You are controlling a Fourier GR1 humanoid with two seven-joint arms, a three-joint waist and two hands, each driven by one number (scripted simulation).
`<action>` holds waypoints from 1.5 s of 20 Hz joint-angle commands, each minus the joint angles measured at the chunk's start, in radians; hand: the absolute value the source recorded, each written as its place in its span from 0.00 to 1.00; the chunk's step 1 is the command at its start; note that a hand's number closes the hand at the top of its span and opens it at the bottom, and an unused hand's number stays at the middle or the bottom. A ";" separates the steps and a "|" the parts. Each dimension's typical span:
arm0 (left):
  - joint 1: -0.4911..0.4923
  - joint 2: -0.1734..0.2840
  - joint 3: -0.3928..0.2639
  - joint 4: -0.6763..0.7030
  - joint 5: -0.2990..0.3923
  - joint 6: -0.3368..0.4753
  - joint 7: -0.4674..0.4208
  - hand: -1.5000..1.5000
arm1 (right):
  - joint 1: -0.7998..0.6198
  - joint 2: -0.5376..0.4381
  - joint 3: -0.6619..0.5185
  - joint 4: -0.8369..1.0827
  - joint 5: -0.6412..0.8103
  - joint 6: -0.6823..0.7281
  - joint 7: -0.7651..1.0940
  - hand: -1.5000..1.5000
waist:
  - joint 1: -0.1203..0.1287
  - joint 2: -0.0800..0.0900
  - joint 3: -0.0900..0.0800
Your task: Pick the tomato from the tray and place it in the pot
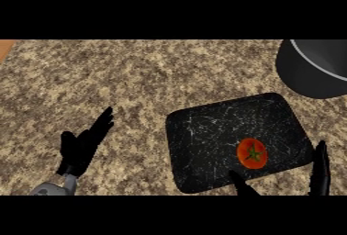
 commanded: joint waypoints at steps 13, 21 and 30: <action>-0.078 -0.067 0.021 0.106 -0.049 -0.042 0.024 0.50 | -0.195 0.030 -0.045 -0.010 0.056 0.492 0.582 0.00 | 0.039 0.006 0.005; -0.065 -0.094 0.073 0.117 -0.081 -0.084 0.010 0.50 | -0.055 -0.082 -0.162 0.098 -0.106 0.278 0.293 0.00 | 0.034 0.005 0.006; -0.064 -0.126 0.111 0.100 -0.101 -0.114 0.025 0.50 | 0.004 -0.096 -0.091 0.061 -0.342 0.219 0.065 0.00 | 0.033 0.004 0.006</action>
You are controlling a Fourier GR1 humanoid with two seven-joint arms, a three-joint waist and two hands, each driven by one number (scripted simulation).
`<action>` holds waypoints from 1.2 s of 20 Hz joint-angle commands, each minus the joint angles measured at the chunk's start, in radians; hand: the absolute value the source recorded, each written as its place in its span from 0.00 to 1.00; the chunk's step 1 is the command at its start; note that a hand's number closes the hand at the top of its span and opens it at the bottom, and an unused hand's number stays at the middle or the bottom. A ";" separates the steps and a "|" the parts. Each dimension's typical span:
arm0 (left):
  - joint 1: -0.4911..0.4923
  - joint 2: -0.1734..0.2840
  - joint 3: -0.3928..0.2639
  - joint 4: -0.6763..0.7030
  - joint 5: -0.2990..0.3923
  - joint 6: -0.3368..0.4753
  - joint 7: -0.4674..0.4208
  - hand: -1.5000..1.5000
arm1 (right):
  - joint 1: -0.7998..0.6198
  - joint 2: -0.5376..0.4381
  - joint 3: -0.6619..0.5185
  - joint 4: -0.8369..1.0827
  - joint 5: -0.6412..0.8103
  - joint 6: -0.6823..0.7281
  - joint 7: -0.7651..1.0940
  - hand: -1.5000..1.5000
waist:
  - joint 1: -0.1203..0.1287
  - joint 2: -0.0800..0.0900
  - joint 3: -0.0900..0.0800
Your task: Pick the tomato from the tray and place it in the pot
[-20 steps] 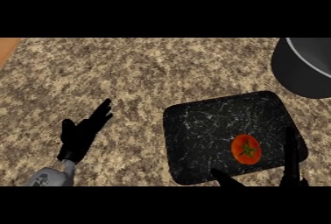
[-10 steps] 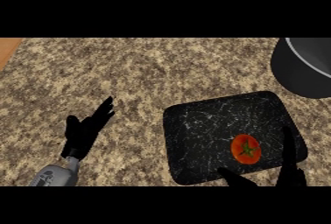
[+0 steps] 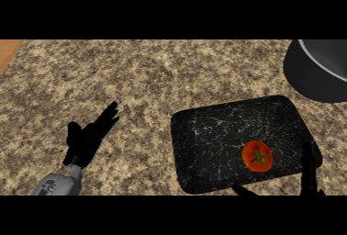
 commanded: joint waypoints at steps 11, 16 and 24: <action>0.029 -0.013 0.049 -0.002 -0.034 -0.046 0.013 0.50 | -0.101 0.046 -0.128 0.281 -0.553 -0.006 -0.527 0.00 | 0.004 0.004 -0.002; 0.047 -0.032 0.051 -0.069 -0.049 -0.057 0.062 0.50 | -0.126 0.072 -0.190 0.410 -0.671 0.065 -0.665 0.00 | 0.004 0.003 -0.002; 0.023 -0.032 0.088 -0.003 -0.061 -0.086 0.011 0.50 | -0.293 0.104 -0.241 0.723 -0.642 0.058 -0.854 1.00 | 0.009 0.006 -0.002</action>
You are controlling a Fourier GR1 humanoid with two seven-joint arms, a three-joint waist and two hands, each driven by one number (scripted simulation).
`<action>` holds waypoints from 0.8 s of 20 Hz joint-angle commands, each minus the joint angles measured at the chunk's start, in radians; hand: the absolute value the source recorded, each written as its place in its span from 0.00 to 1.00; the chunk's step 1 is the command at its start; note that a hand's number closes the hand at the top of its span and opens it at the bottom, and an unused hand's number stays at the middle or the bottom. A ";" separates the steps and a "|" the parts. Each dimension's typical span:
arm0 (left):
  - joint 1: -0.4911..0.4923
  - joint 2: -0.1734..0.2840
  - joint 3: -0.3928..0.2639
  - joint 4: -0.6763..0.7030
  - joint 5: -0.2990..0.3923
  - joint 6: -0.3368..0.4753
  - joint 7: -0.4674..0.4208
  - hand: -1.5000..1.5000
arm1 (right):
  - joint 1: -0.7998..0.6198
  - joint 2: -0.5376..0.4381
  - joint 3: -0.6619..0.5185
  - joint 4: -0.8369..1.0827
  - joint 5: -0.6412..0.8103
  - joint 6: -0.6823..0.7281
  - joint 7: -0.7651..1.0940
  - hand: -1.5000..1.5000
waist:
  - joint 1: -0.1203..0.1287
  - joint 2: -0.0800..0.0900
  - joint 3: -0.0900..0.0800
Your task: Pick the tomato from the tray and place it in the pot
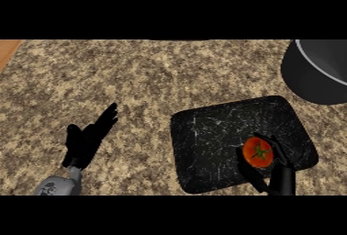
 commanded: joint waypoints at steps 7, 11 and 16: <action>-0.011 0.015 0.031 0.011 0.004 -0.042 0.031 0.50 | -0.018 0.033 0.019 0.152 -0.137 0.000 -0.262 1.00 | 0.006 0.017 0.017; -0.010 -0.007 0.027 0.026 -0.017 -0.002 0.012 0.50 | 0.013 -0.264 -0.237 0.104 -0.336 0.335 -0.188 1.00 | -0.011 0.018 0.019; 0.031 -0.005 0.022 0.013 -0.011 -0.012 -0.006 0.50 | 0.032 -0.505 -0.415 0.242 -0.471 0.571 -0.179 1.00 | -0.007 0.022 0.024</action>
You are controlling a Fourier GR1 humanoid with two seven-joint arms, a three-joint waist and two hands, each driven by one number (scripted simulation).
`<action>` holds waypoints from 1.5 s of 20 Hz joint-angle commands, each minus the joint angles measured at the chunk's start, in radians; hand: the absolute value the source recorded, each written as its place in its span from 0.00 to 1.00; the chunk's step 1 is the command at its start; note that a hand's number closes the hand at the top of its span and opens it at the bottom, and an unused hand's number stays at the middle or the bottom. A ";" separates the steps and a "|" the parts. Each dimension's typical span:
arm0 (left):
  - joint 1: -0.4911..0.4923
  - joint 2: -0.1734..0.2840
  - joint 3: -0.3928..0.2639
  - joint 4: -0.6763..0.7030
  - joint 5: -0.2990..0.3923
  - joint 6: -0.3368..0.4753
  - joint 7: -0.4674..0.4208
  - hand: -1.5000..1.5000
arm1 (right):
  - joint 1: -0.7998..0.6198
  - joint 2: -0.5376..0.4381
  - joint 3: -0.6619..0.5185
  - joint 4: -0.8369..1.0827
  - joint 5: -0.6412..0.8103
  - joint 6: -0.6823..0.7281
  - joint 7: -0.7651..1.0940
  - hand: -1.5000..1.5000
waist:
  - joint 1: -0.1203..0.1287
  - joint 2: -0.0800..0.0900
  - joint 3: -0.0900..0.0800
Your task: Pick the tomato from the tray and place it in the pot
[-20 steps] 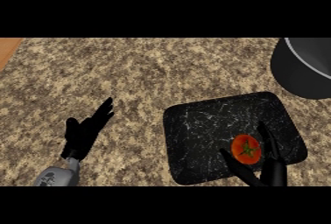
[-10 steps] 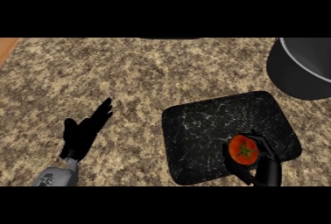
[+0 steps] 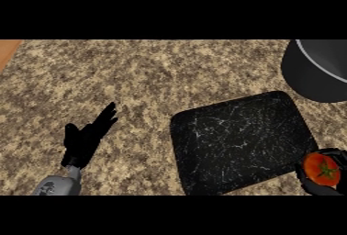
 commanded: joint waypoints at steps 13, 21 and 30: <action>-0.030 -0.020 -0.009 -0.011 -0.013 -0.002 0.055 0.50 | -0.250 -0.569 -0.301 0.808 0.019 0.423 -0.304 1.00 | 0.029 0.014 0.007; -0.010 -0.010 0.008 -0.023 -0.010 -0.033 0.054 0.50 | -0.440 -0.677 -0.256 0.882 0.145 0.318 -0.287 1.00 | 0.030 0.012 0.005; 0.048 -0.058 -0.016 -0.035 -0.063 0.002 0.025 0.50 | -0.636 -0.663 -0.128 0.676 0.255 0.226 0.050 1.00 | 0.021 0.007 0.002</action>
